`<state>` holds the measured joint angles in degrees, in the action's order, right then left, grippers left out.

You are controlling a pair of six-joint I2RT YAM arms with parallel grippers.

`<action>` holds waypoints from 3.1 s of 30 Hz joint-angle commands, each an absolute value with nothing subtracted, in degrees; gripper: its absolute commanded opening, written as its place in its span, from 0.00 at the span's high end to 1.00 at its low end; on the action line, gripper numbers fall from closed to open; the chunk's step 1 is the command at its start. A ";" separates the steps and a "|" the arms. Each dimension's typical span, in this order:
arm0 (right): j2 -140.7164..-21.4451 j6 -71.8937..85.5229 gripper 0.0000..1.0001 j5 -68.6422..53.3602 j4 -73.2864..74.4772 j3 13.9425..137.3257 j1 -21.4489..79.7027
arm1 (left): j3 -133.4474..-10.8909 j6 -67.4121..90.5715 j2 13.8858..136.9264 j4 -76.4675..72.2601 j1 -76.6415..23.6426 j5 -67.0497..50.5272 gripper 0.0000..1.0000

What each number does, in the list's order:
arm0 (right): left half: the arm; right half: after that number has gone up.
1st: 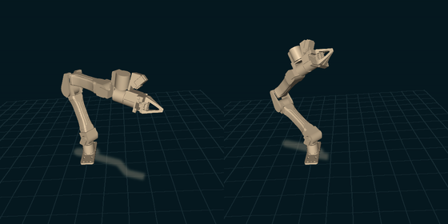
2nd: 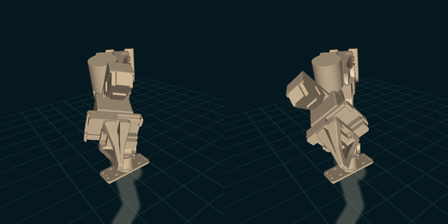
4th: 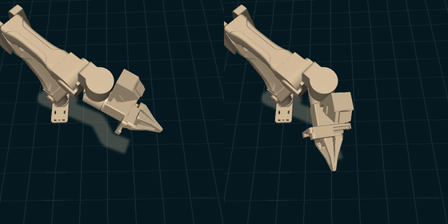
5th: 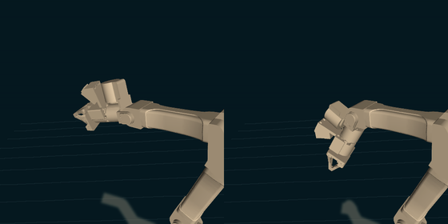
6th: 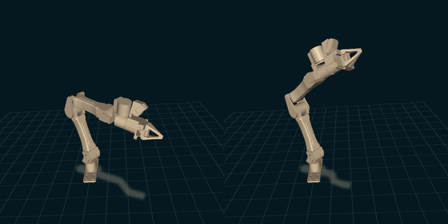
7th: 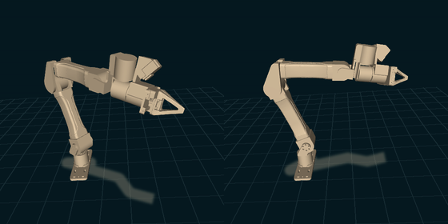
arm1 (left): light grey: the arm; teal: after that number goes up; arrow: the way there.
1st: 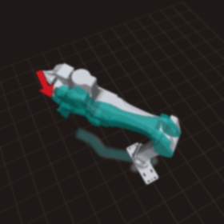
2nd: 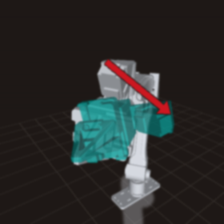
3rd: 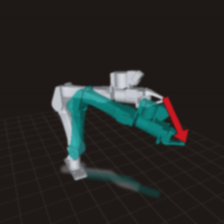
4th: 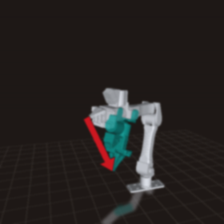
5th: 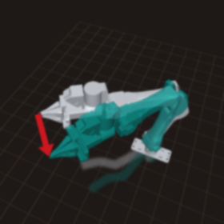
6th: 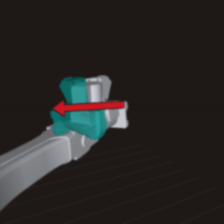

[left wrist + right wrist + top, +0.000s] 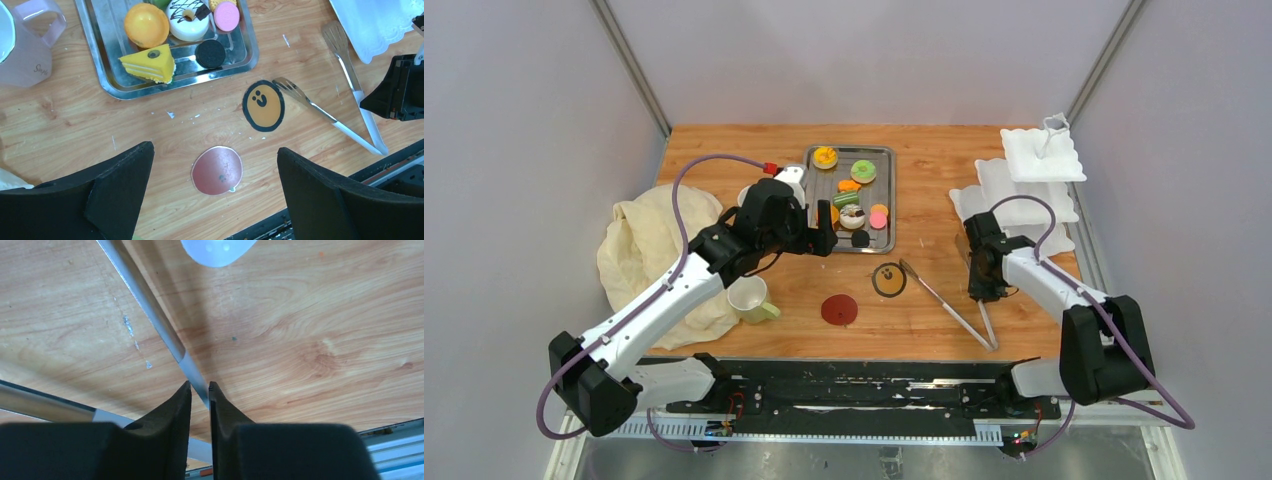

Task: Serve the afternoon tea

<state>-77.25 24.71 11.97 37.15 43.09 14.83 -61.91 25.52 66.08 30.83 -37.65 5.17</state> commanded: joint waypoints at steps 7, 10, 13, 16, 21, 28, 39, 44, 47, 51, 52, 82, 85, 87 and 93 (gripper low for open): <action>-79.21 29.43 0.96 10.80 33.18 43.00 14.16 | -62.22 25.79 67.78 28.39 -37.79 3.07 0.02; -79.41 31.09 0.99 10.87 32.39 43.50 14.15 | -62.15 25.51 67.79 28.55 -37.79 3.32 0.02; -79.88 31.95 0.93 11.55 32.38 44.72 14.16 | -61.96 25.40 67.60 28.70 -37.79 3.55 0.02; -79.62 32.29 0.78 11.61 32.72 45.87 14.15 | -61.56 25.32 67.30 28.83 -37.79 3.82 0.02; -76.67 32.43 0.61 10.62 33.50 46.43 14.17 | -61.10 25.14 66.98 28.83 -37.79 4.15 0.02; -68.97 30.21 0.50 5.59 33.49 44.83 14.34 | -61.13 24.99 67.19 28.48 -37.79 3.78 0.02; -60.18 24.62 0.12 -0.68 29.36 36.67 16.87 | -60.47 25.13 66.89 27.95 -37.79 3.52 0.02; -59.92 21.57 0.12 2.56 28.28 35.51 21.61 | -60.12 25.46 66.83 27.70 -37.79 3.30 0.02; -59.41 23.22 0.12 2.98 26.90 34.94 22.06 | -59.98 25.58 66.80 27.64 -37.79 3.20 0.02; -60.50 22.93 0.12 1.69 25.87 34.40 22.06 | -59.96 25.49 66.71 27.73 -37.79 3.21 0.02; -60.80 22.74 0.12 1.04 25.50 34.23 22.06 | -59.94 25.49 66.68 27.77 -37.79 3.25 0.02; -64.24 20.10 0.11 -1.31 23.70 33.76 23.07 | -59.97 25.84 67.41 26.90 -37.79 1.63 0.02; -64.80 19.49 0.11 -1.83 23.22 33.83 23.56 | -60.18 25.84 67.64 26.91 -37.79 1.48 0.02; -65.44 19.20 0.11 -1.15 23.12 34.08 24.43 | -60.29 25.88 67.84 26.86 -37.79 1.31 0.02; -67.55 20.04 0.11 3.80 23.02 34.70 26.95 | -60.73 26.01 68.38 26.64 -37.79 0.67 0.02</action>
<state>-66.28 20.08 -0.14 23.24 34.04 24.99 -59.55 25.74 67.94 28.34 -37.65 1.74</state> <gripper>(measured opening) 0.888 0.982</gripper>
